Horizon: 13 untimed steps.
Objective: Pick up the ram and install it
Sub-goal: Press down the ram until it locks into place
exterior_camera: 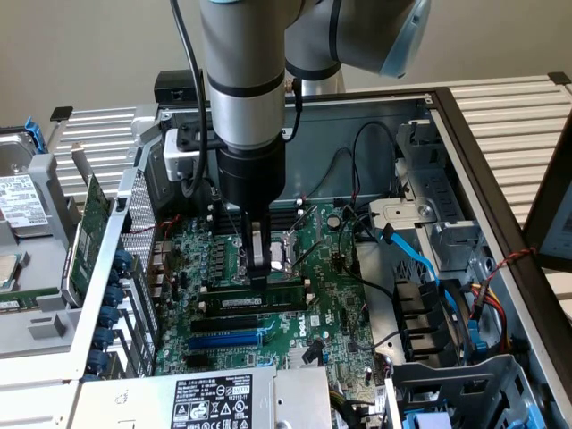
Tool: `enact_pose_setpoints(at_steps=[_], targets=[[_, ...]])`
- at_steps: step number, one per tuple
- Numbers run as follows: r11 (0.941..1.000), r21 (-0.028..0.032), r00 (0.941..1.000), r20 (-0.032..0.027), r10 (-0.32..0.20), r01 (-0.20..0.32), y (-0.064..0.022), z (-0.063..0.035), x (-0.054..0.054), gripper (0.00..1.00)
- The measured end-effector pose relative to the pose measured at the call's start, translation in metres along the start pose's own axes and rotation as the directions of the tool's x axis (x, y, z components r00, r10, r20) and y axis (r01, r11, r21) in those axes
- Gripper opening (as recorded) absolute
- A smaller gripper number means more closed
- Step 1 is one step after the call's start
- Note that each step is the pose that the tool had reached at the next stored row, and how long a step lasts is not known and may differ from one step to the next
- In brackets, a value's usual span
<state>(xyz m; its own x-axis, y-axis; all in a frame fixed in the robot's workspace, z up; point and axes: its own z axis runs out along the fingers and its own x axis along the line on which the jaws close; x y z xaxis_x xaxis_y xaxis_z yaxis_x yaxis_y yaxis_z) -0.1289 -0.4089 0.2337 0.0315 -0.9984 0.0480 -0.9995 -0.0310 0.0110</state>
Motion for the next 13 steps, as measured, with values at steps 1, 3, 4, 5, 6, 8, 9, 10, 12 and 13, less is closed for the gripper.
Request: enact_pose_setpoints(at_steps=[1,3,4,5,6,8,9,10,12,13], targets=[[1.0000,0.0004,1.0000,0.0000,0.000,0.000,0.0000,0.0003,0.0000,0.10],[1.0000,0.0006,1.0000,0.0000,0.000,0.000,0.0001,0.0009,-0.0001,0.10],[1.0000,0.0008,1.0000,0.0001,0.000,0.000,0.0000,0.0014,-0.0001,0.10],[1.0000,0.0008,1.0000,-0.0001,0.000,0.000,0.0000,0.0016,-0.0001,0.10],[1.0000,0.0008,1.0000,0.0000,0.000,0.000,0.0000,0.0021,-0.0001,0.10],[1.0000,0.0007,1.0000,0.0000,0.000,0.000,0.0000,0.0027,-0.0001,0.10],[1.0000,0.0007,1.0000,0.0001,0.000,0.000,0.0001,0.0029,-0.0002,0.10],[1.0000,0.0006,1.0000,0.0001,0.000,0.000,0.0001,0.0031,-0.0001,0.10],[1.0000,0.0007,1.0000,0.0005,0.000,0.000,0.0000,0.0037,-0.0002,0.10],[1.0000,0.0006,1.0000,0.0005,0.000,0.000,0.0001,0.0039,-0.0002,0.10]])
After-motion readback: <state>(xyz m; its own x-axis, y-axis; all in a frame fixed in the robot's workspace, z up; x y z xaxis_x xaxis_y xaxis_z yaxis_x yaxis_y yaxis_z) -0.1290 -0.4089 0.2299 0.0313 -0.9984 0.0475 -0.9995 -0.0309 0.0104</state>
